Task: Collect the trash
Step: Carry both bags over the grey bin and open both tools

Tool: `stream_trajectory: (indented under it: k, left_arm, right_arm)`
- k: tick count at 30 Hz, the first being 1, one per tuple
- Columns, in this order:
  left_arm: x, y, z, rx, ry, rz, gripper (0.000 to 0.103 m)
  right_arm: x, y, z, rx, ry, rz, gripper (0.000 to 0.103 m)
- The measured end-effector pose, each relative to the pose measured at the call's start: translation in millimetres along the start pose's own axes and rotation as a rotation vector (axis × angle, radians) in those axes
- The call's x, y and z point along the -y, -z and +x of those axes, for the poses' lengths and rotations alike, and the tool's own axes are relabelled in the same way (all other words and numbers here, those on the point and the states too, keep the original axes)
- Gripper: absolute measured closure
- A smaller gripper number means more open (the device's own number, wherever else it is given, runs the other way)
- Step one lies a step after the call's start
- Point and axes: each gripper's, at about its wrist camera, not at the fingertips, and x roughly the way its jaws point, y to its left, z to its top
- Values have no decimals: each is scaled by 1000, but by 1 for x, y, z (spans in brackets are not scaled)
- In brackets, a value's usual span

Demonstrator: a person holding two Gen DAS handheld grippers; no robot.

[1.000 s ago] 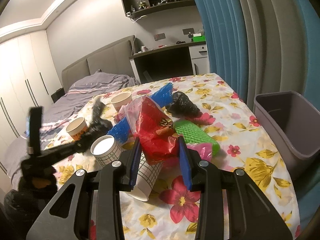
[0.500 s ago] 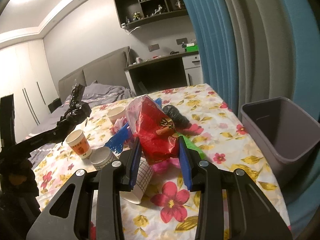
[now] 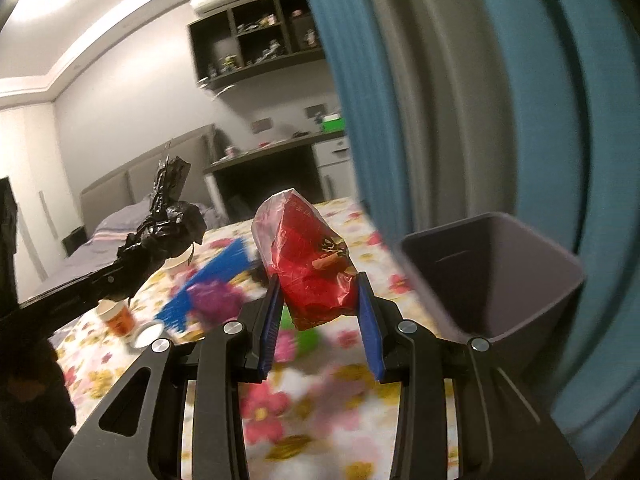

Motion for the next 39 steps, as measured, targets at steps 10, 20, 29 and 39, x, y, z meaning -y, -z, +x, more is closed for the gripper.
stream_trajectory:
  k: [10, 20, 29, 39]
  left_arm:
    - [91, -11, 69, -44, 135, 68, 94]
    - [140, -5, 146, -143, 225, 87, 94]
    - [147, 7, 193, -244, 272, 41, 93]
    - [157, 17, 224, -326, 306, 10, 93]
  right_arm:
    - [71, -16, 12, 32, 205, 41, 67]
    - [117, -8, 39, -2, 332, 49, 67]
    - [133, -2, 59, -52, 369, 67, 66]
    - [147, -1, 79, -112, 364, 94, 63]
